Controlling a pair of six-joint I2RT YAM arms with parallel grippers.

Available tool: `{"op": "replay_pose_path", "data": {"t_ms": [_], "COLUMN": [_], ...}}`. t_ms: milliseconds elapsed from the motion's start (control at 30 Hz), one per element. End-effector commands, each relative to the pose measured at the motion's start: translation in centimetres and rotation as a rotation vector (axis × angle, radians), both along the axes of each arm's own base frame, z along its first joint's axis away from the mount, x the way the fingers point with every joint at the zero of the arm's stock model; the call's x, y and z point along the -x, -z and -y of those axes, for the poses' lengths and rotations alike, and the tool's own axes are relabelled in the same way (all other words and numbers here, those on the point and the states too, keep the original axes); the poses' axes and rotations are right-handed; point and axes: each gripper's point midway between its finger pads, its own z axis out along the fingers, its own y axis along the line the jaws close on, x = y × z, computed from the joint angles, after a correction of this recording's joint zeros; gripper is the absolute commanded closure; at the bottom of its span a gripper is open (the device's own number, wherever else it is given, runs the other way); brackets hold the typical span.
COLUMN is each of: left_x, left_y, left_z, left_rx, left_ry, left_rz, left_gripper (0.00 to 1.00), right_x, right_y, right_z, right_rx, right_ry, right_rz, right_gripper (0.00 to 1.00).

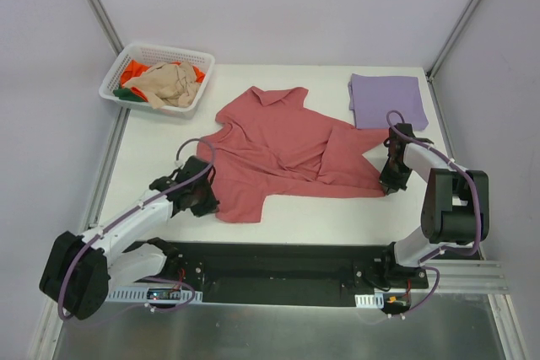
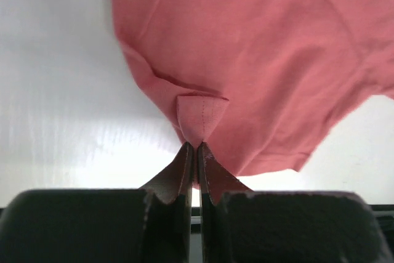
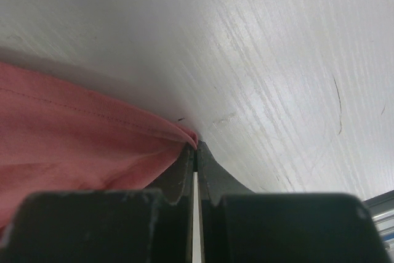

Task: Fold and stack the t-shirts
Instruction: Flatten out the tshirt

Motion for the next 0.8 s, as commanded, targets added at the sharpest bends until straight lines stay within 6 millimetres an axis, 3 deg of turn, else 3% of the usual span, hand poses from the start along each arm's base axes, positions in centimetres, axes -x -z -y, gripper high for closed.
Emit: {"op": "replay_pose_path", "data": {"t_ms": [0,67,167,267,367,500,633,767], "left_x": [4.7,4.8,3.4,1.0,-1.6,-4.0,-5.0,-5.0], "left_y": [2.7,3.0,1.8,-1.4,-6.5,-14.8,-24.0,-33.4], "left_z": [-1.7,-2.0,-1.8,-1.1,-1.0,-2.4,-4.4,-6.0], "left_rx": [-0.027,-0.041,-0.037,-0.002,0.024,0.04,0.035,0.04], "left_ry": [-0.098,-0.118,-0.117,-0.086,-0.071,-0.112,-0.169,-0.204], "left_rz": [-0.132,-0.112,-0.017,0.139,0.34,0.632,0.884,1.106], "left_gripper": [1.0,1.0,1.0,1.0,1.0,1.0,1.0,1.0], "right_x": [0.4,0.1,0.0,0.0,-0.3,-1.4,-2.4,-1.6], "right_y": [0.4,0.2,-0.5,-1.9,-4.2,-10.6,-20.0,-30.0], "right_z": [-0.1,-0.7,-1.4,-1.8,-2.7,-4.0,-3.8,-2.7], "right_rx": [-0.011,-0.042,-0.081,-0.095,-0.138,-0.197,-0.17,-0.088], "right_ry": [0.0,-0.01,-0.035,-0.051,-0.074,-0.118,-0.143,-0.137], "right_rz": [-0.022,0.002,0.041,0.111,0.202,0.406,0.655,0.897], "right_gripper": [1.0,1.0,1.0,1.0,1.0,1.0,1.0,1.0]}}
